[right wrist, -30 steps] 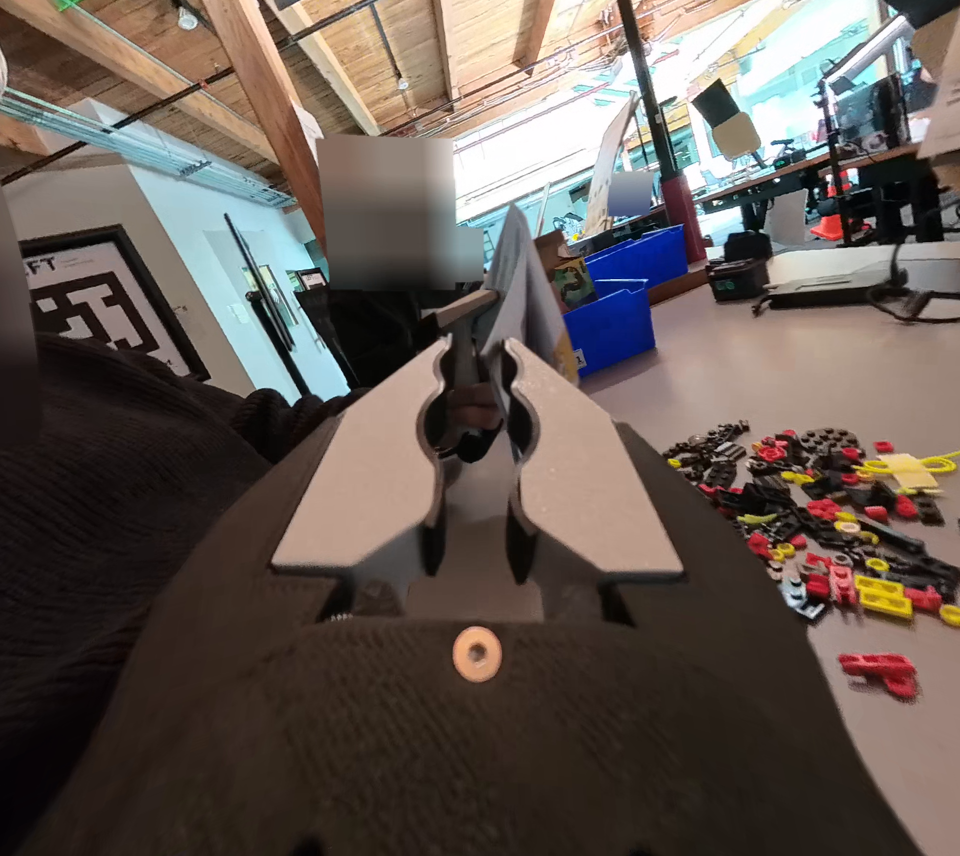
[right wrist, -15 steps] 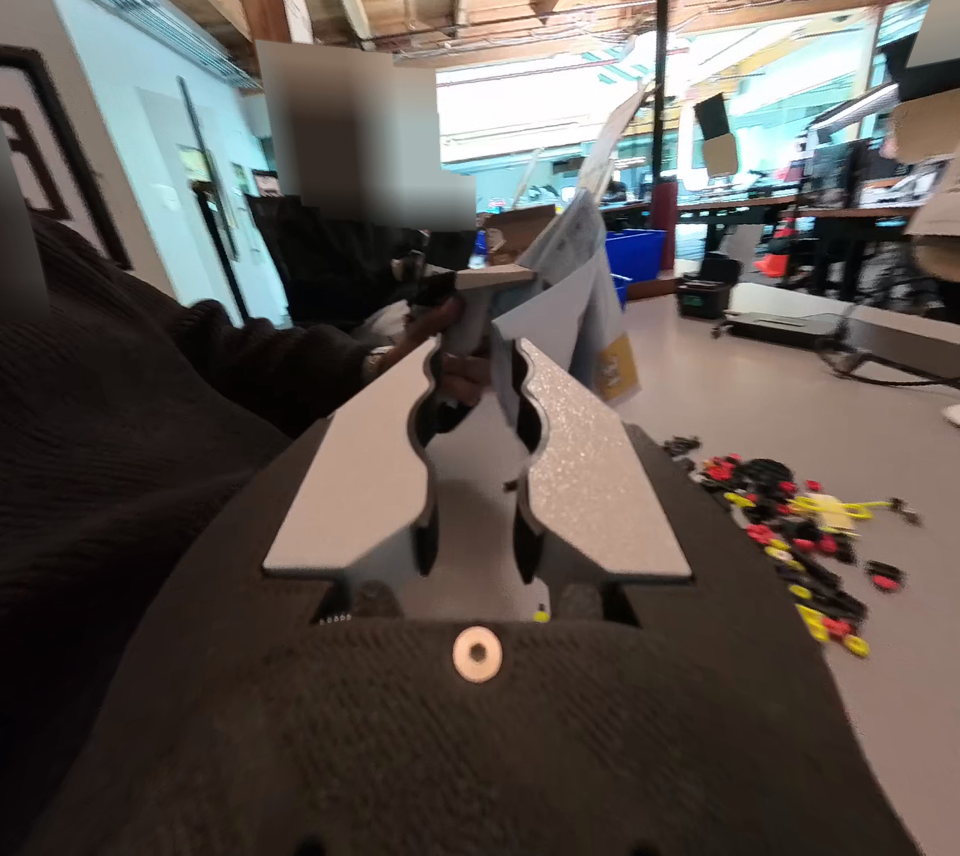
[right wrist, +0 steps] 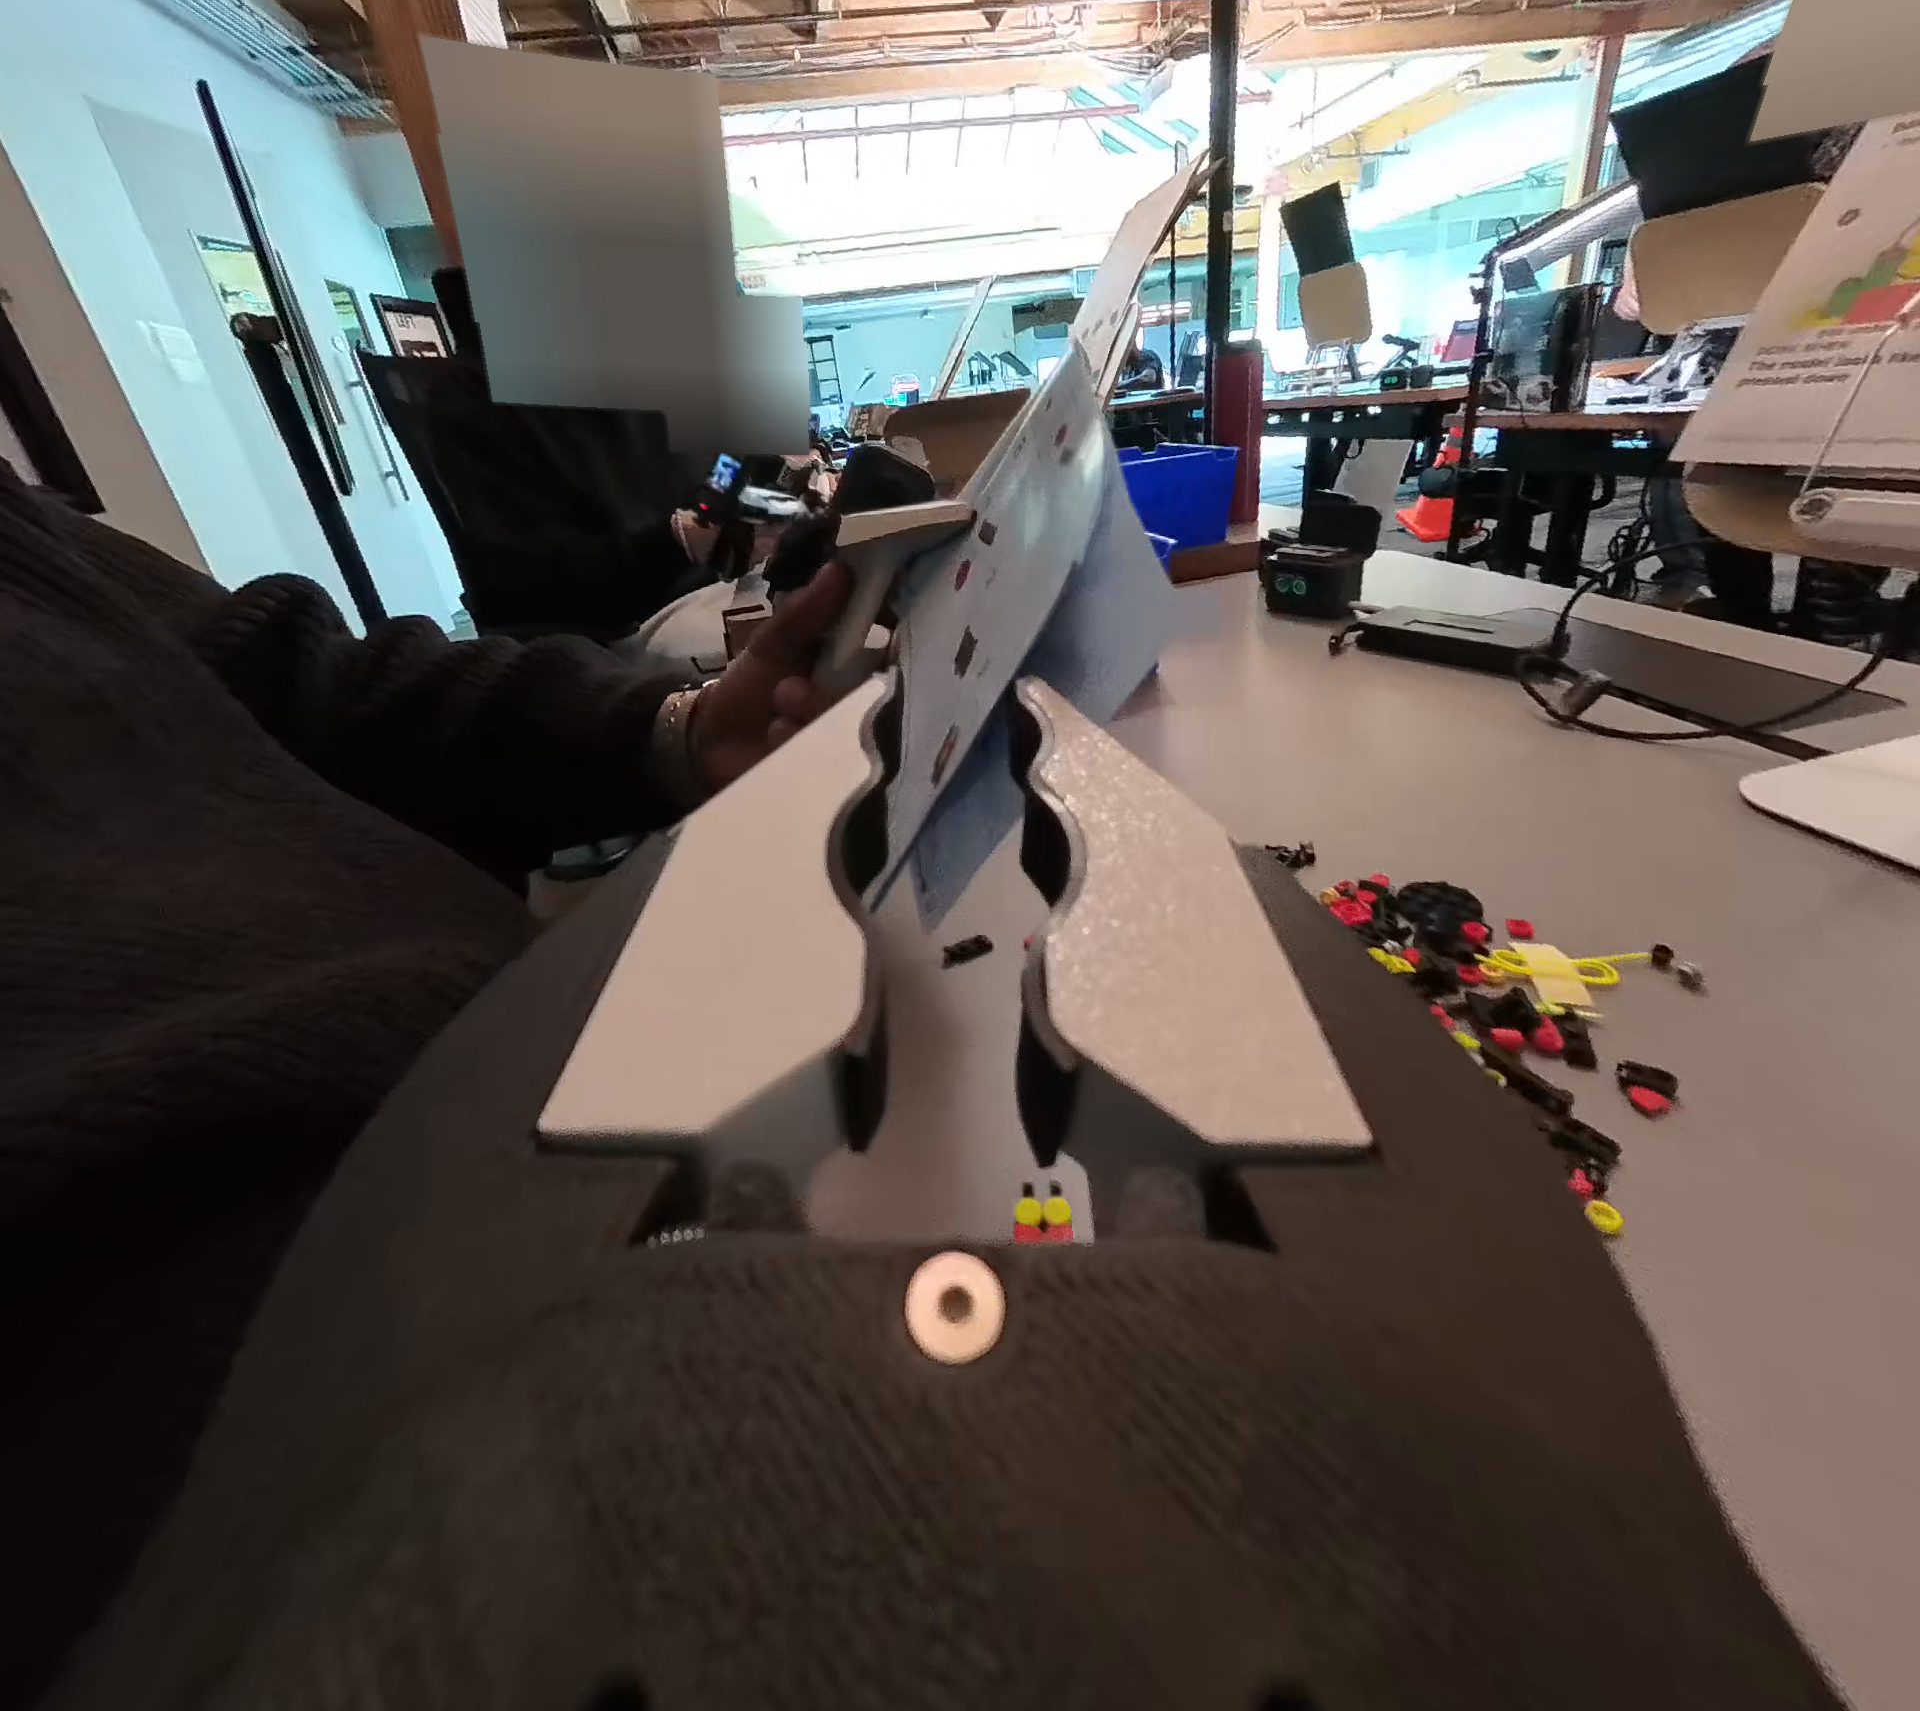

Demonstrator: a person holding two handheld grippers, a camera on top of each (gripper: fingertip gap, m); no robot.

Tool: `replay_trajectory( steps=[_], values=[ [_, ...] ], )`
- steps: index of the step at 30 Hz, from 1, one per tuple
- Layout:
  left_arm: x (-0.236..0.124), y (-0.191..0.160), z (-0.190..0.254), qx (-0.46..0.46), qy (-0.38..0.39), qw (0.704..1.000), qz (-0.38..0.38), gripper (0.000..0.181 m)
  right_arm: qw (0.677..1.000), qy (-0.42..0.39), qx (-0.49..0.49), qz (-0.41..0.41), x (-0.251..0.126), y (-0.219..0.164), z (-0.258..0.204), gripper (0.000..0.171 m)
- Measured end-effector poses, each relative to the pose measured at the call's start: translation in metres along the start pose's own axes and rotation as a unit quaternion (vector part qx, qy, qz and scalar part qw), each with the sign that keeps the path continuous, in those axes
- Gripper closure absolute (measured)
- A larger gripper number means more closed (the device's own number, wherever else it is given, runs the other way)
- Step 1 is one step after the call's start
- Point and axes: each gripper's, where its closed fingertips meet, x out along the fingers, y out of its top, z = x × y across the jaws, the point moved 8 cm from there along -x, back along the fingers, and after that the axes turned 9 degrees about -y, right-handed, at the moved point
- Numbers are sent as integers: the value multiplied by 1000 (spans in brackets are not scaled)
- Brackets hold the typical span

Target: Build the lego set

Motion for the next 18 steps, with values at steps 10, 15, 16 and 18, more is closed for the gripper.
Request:
replay_trajectory(
  steps=[10, 15, 16, 18],
  values=[
    [5, -9, -2, 25, 27, 999, -35, 181, 1000, -7, -20, 6, 0, 2, -1, 170],
    [4, -10, -8, 97, 138, 984, -60, 141, 961, -67, -267, 18, -5, 16, -20, 171],
    [3, -9, -8, 122, 154, 979, -62, 136, 938, -85, -335, 19, -5, 18, -26, 171],
    [4, -7, -4, 157, 155, 973, -66, 131, 875, -117, -471, 7, -4, 17, -37, 171]
  ],
)
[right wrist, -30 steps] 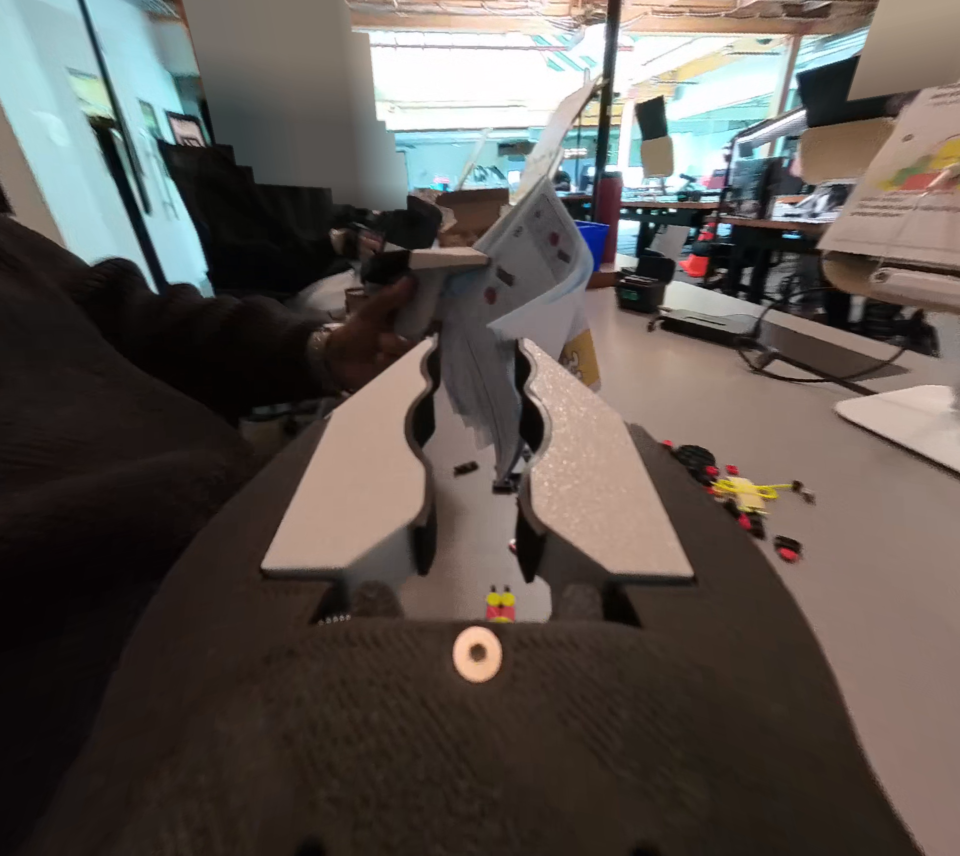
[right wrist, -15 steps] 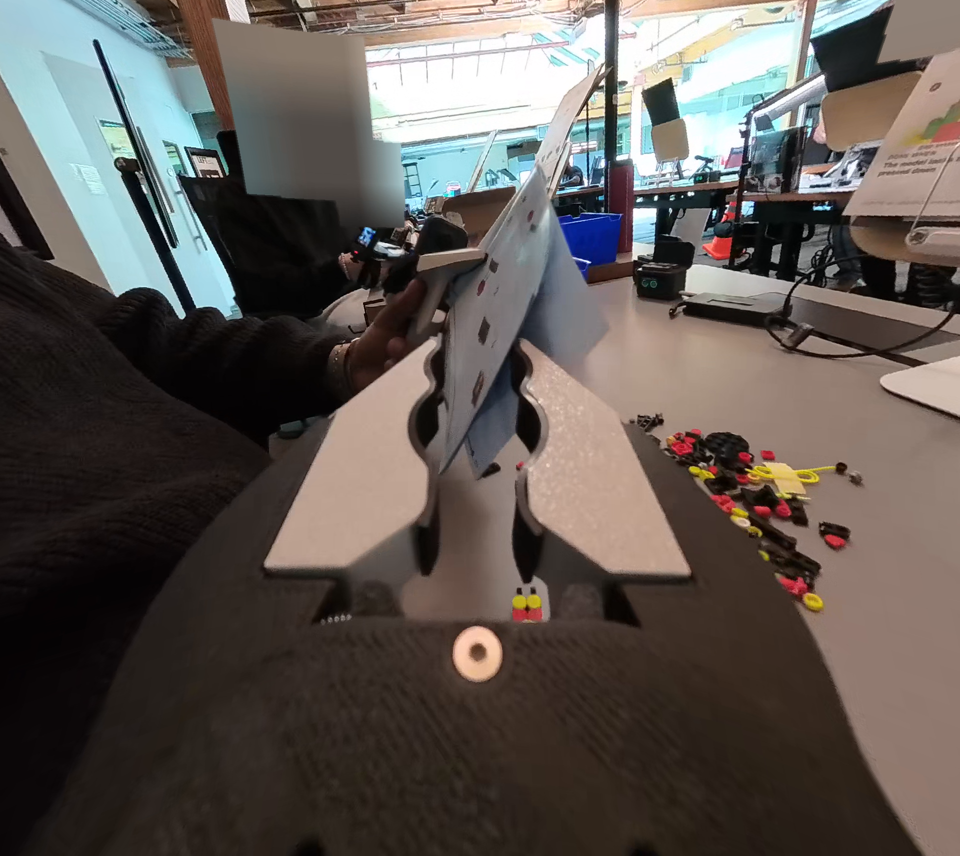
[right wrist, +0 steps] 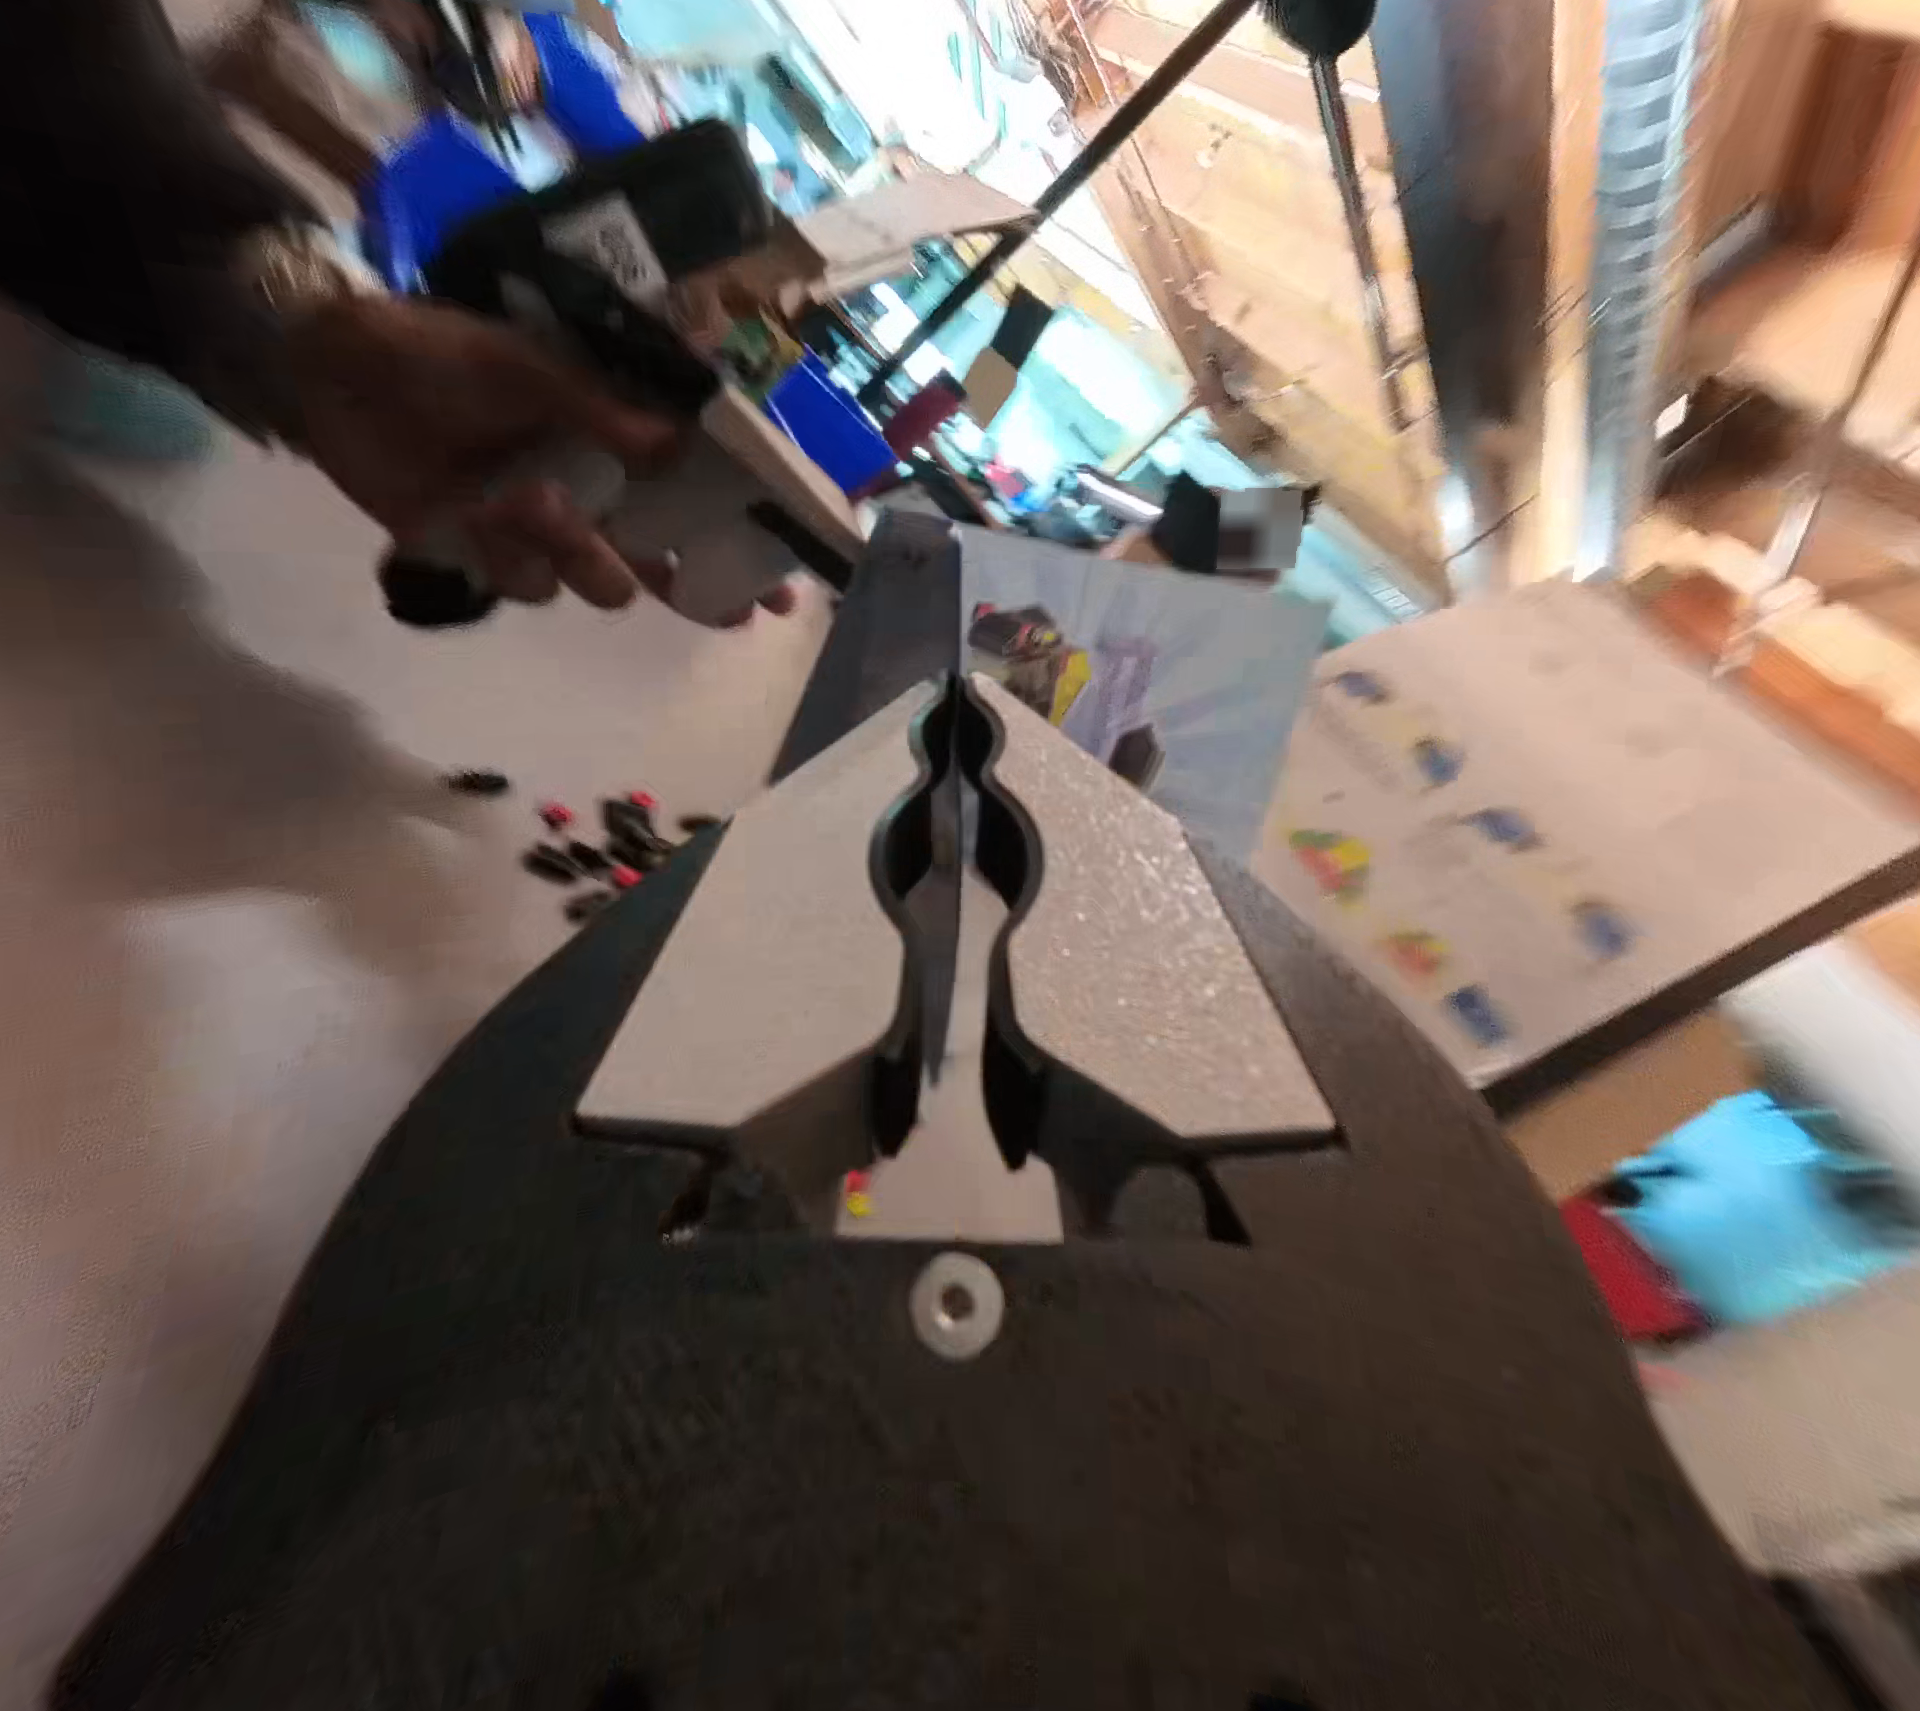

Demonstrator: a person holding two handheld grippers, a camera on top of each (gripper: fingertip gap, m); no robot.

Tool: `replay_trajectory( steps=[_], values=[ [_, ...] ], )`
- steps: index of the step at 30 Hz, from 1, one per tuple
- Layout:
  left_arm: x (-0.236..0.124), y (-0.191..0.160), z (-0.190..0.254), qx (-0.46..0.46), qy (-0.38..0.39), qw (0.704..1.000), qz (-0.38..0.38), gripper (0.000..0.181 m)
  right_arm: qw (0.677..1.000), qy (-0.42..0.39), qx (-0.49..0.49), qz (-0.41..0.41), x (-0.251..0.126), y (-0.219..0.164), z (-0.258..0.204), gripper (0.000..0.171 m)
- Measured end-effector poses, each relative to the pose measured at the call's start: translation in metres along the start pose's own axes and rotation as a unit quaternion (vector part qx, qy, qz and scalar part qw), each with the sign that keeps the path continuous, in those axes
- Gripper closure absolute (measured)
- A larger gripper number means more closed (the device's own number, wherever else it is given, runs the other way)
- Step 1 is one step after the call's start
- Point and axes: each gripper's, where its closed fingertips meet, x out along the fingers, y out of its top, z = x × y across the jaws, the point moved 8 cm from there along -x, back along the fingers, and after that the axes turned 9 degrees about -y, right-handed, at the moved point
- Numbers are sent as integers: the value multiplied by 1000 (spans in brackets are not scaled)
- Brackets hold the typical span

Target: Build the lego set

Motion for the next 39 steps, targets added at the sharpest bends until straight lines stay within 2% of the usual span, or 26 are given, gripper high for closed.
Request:
replay_trajectory(
  steps=[2, 7, 12, 15, 17, 22, 25, 30, 38, 39],
  values=[
    [2, 0, 4, 15, -3, 1000, -8, 125, 995, -13, -94, 0, 0, 5, -10, 171],
    [7, -8, 11, 65, -3, 997, -46, 119, 982, -17, -190, 1, 3, 6, -25, 171],
    [9, -9, 16, 115, 7, 992, -58, 113, 985, -51, -165, 6, 3, 8, -14, 171],
    [10, -9, 22, 155, 2, 986, -69, 112, 963, -60, -255, 55, -6, 17, -16, 171],
    [12, -11, 27, 192, 1, 978, -82, 112, 949, -63, -304, 57, -8, 20, -21, 171],
    [15, -9, 41, 319, 39, 944, -80, 100, 951, -77, -295, 57, -9, 22, -14, 171],
    [18, -14, 53, 370, 31, 924, -93, 105, 954, -90, -280, 57, -9, 21, -9, 171],
    [24, -34, 62, 388, -8, 911, -140, 116, 978, -104, -166, 68, -14, 22, 6, 171],
    [25, -42, 70, 426, -16, 891, -153, 178, 991, -103, -5, 87, -21, 14, 26, 171],
    [25, -40, 70, 433, -9, 889, -149, 181, 991, -100, 13, 92, -22, 13, 28, 171]
  ],
)
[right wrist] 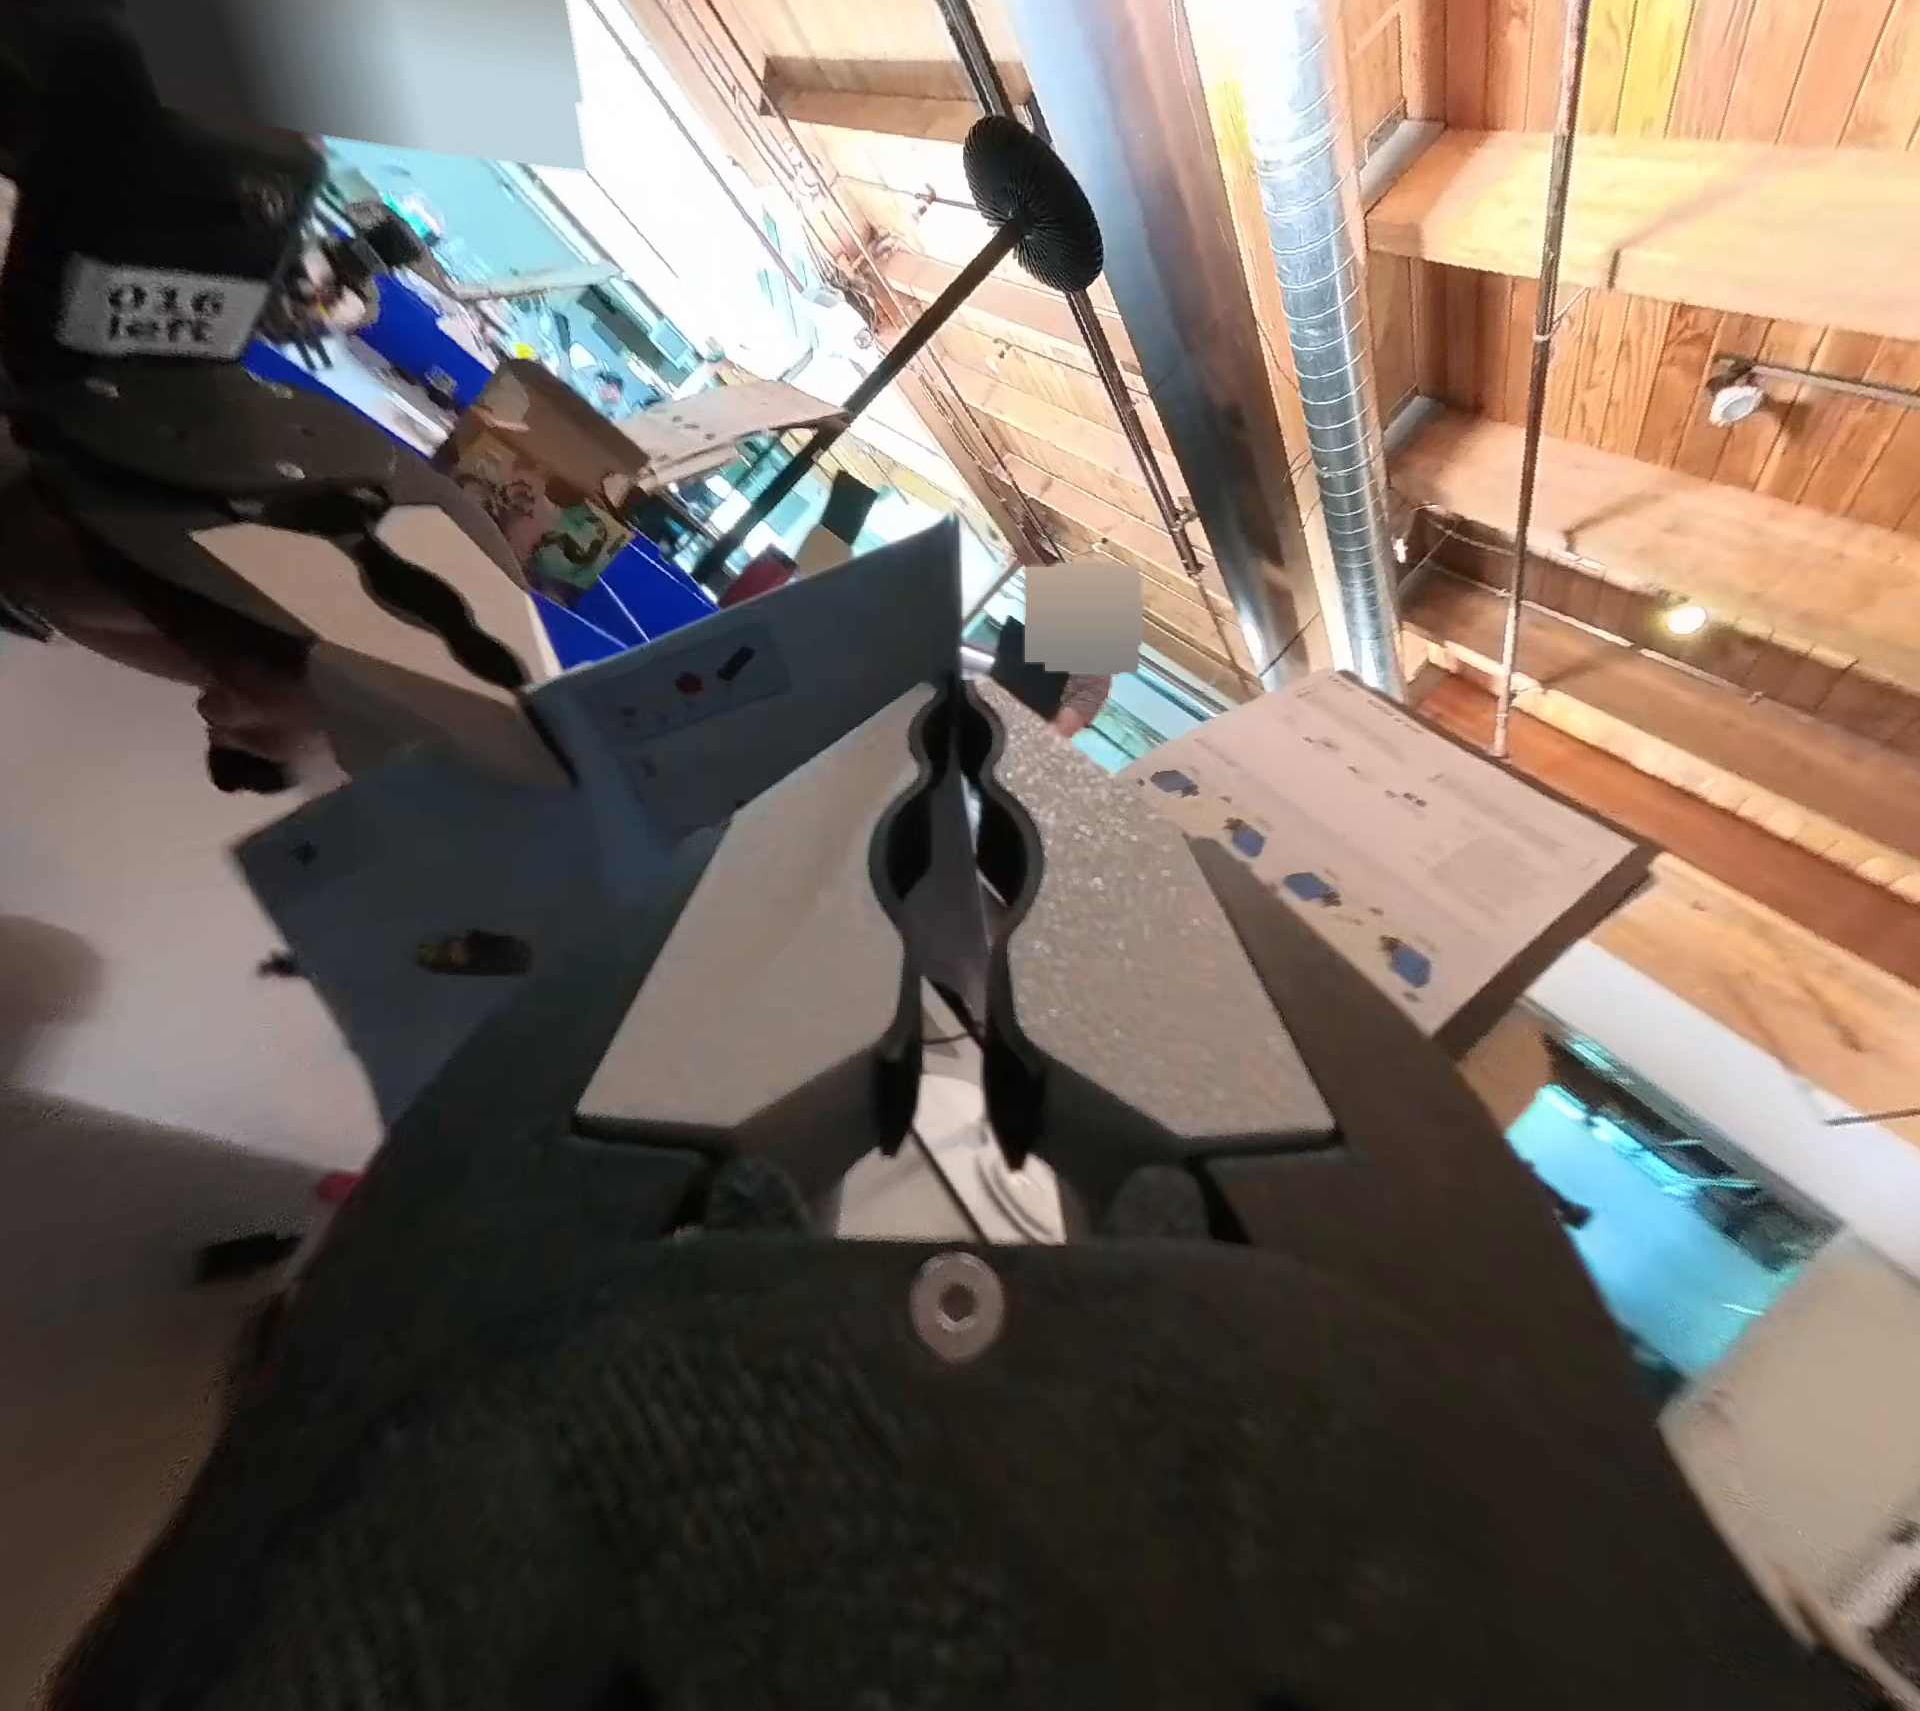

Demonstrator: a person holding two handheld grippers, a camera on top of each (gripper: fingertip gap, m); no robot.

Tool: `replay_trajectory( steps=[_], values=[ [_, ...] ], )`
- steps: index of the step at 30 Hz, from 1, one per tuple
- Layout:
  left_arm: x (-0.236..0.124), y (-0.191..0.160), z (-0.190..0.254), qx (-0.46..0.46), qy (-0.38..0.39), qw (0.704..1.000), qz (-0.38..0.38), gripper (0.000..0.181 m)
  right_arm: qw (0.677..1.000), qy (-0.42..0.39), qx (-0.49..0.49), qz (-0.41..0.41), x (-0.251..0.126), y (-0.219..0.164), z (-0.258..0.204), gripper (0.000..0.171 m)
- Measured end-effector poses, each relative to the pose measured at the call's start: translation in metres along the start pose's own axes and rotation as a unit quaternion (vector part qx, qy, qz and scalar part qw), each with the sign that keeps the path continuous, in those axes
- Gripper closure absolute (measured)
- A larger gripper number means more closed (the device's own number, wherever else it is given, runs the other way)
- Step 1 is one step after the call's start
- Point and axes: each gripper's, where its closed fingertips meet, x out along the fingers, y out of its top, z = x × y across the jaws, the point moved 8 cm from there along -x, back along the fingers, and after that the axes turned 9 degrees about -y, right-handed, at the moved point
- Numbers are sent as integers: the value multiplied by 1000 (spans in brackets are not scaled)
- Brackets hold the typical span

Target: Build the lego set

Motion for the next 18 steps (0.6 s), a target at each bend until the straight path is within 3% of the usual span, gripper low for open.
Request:
replay_trajectory(
  steps=[6, 9, 14, 18],
  values=[
    [-4, 1, -14, 48, 87, 995, -23, 181, 998, 49, 25, 21, -3, 0, -1, 171],
    [-7, -3, -25, 68, 136, 987, -50, 181, 995, 80, -62, 17, -4, 4, -13, 171],
    [-11, -12, -36, 38, 157, 985, -56, 181, 977, 122, -172, 26, -5, 9, -39, 171],
    [-13, -13, -40, 22, 176, 982, -58, 172, 972, 133, -193, 26, -5, 8, -48, 171]
  ],
)
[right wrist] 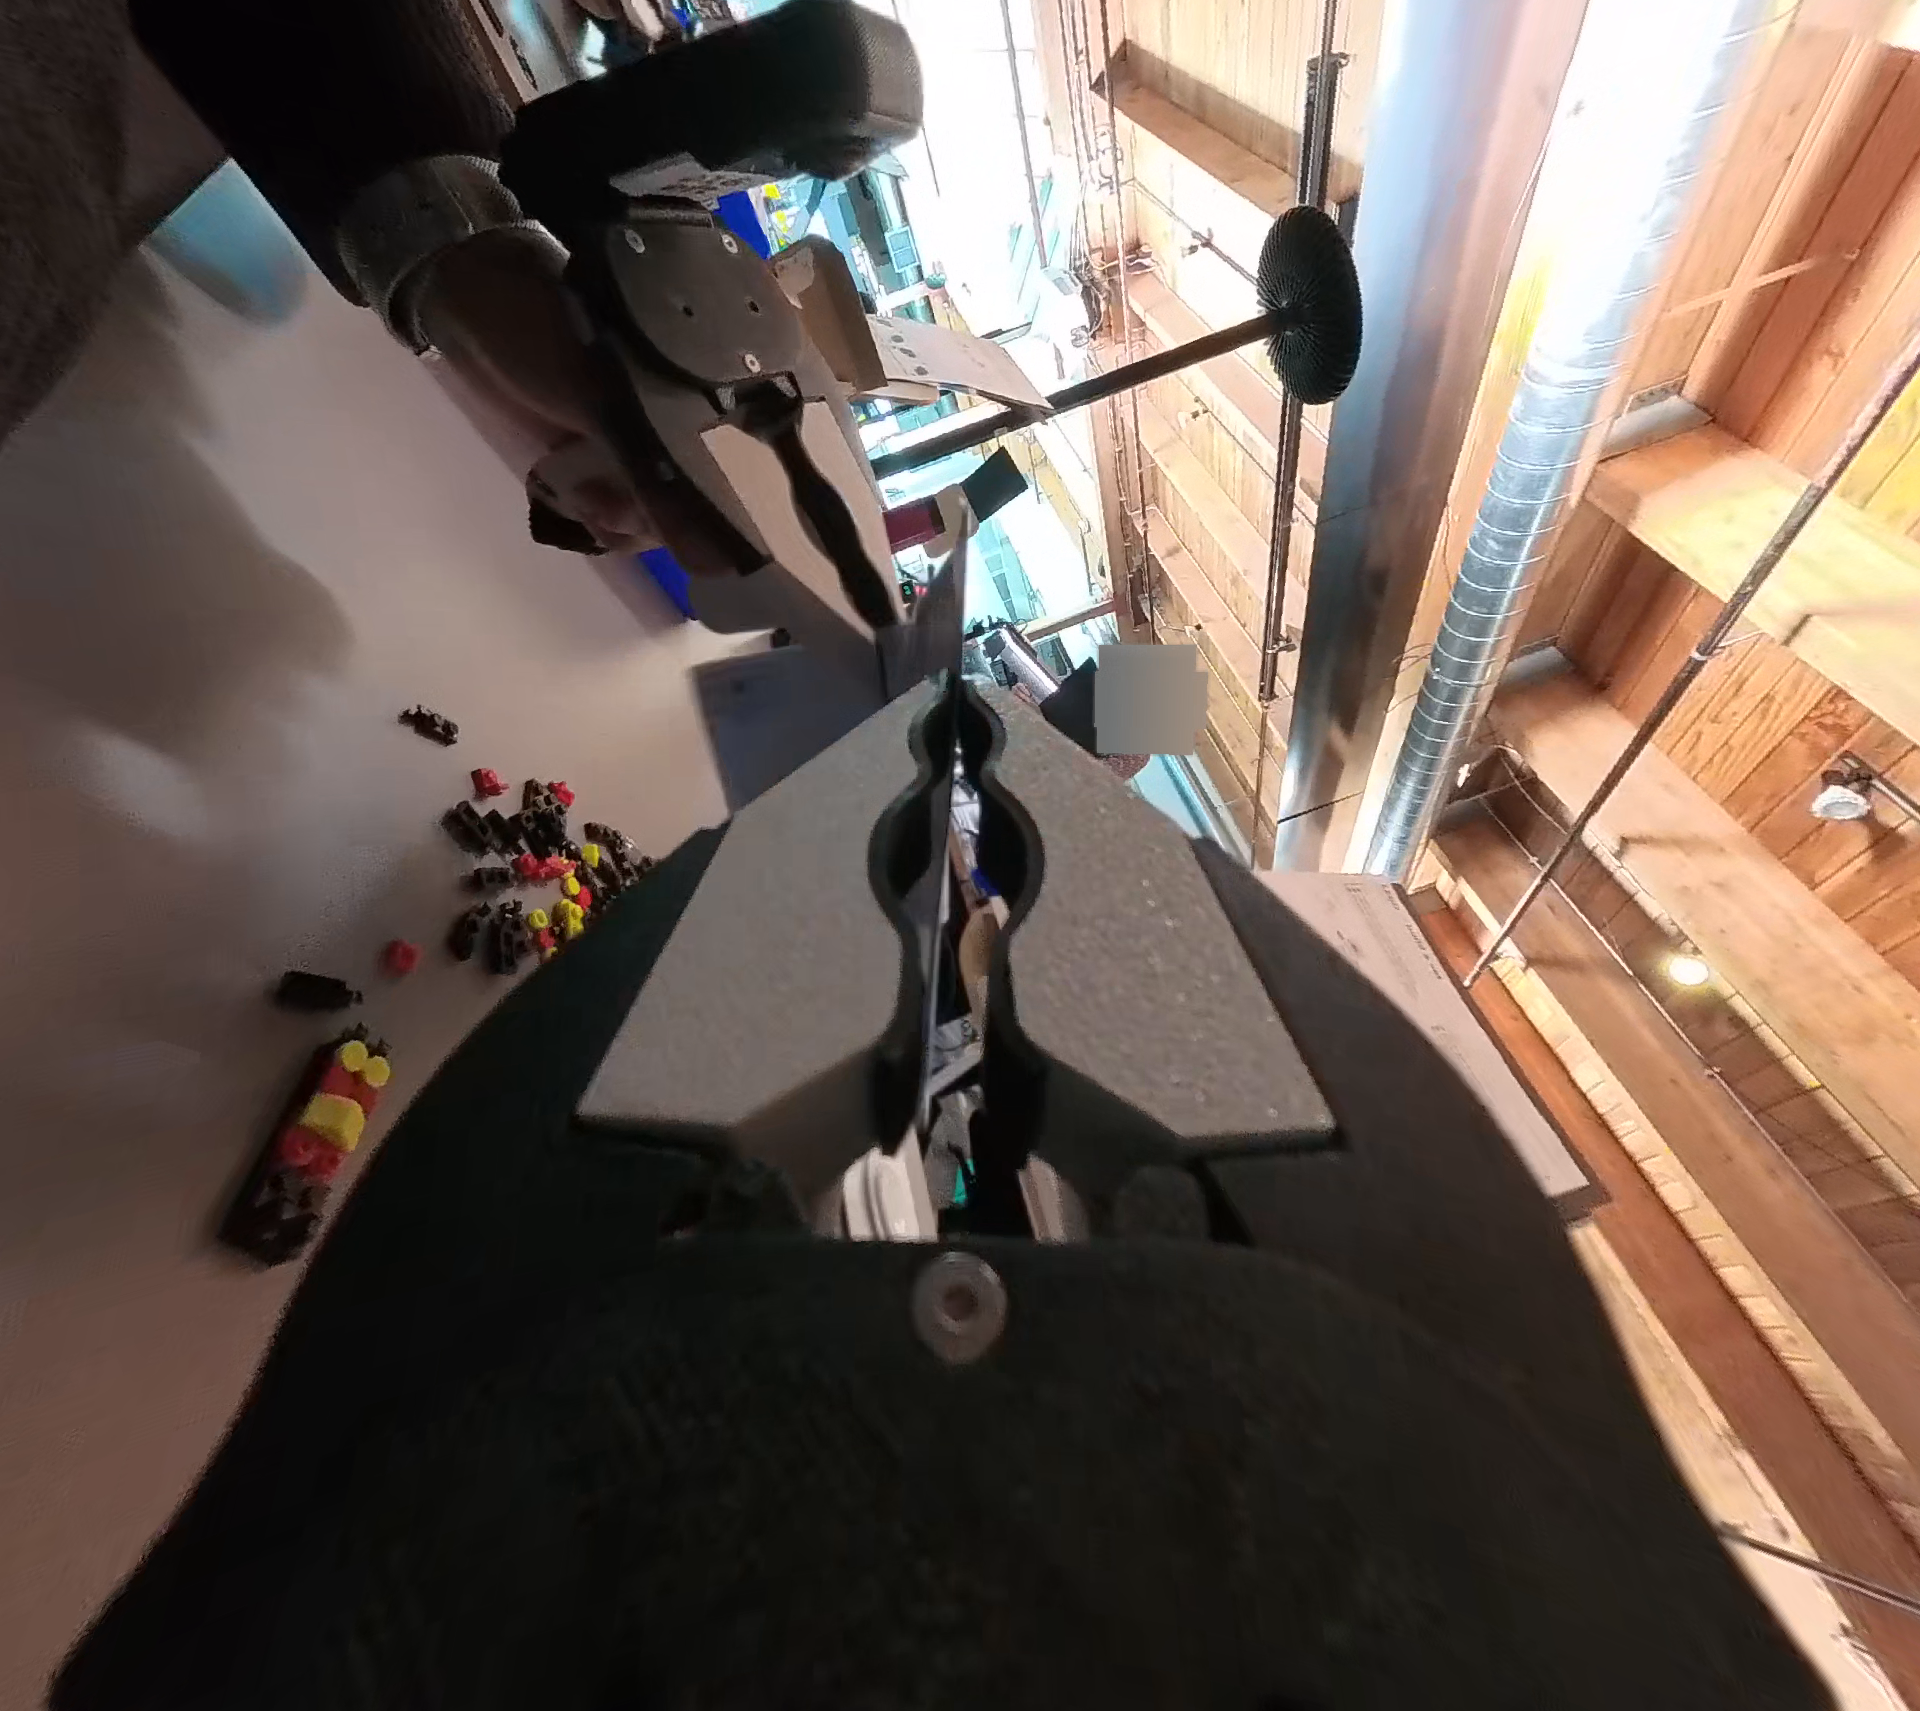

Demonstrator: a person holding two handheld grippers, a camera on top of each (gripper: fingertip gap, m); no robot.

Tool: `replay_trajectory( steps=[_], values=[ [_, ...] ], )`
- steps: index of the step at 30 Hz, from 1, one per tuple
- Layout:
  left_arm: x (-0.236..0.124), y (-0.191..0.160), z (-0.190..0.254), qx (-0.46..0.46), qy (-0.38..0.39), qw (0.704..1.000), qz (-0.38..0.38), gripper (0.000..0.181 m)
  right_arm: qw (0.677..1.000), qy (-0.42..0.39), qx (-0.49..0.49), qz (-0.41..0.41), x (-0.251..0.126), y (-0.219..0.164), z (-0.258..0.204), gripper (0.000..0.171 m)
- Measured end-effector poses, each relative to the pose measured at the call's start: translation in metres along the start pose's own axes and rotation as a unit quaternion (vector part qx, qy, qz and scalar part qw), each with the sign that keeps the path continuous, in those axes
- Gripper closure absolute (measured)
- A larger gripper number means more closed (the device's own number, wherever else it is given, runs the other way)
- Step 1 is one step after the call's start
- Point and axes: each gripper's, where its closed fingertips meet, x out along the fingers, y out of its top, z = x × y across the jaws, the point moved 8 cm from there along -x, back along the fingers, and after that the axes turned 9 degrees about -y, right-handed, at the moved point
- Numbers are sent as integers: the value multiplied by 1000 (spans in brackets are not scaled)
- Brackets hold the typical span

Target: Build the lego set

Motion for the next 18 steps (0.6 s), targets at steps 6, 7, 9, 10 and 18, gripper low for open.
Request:
replay_trajectory(
  steps=[6, 7, 9, 10, 18],
  values=[
    [2, -6, 0, -11, -10, 1000, -10, 145, 996, -30, 75, -24, 0, -12, 12, 171],
    [3, -6, 1, -12, -12, 1000, -12, 143, 995, -35, 95, -26, 0, -14, 14, 171],
    [3, -5, 2, -10, -14, 1000, -12, 141, 990, -45, 132, -29, -1, -18, 18, 171],
    [3, -5, 3, -8, -15, 1000, -12, 141, 987, -49, 147, -30, -1, -20, 20, 171],
    [4, -3, 24, -75, -147, 986, 3, 148, 980, -42, 194, -22, -2, -24, 22, 171]
  ],
)
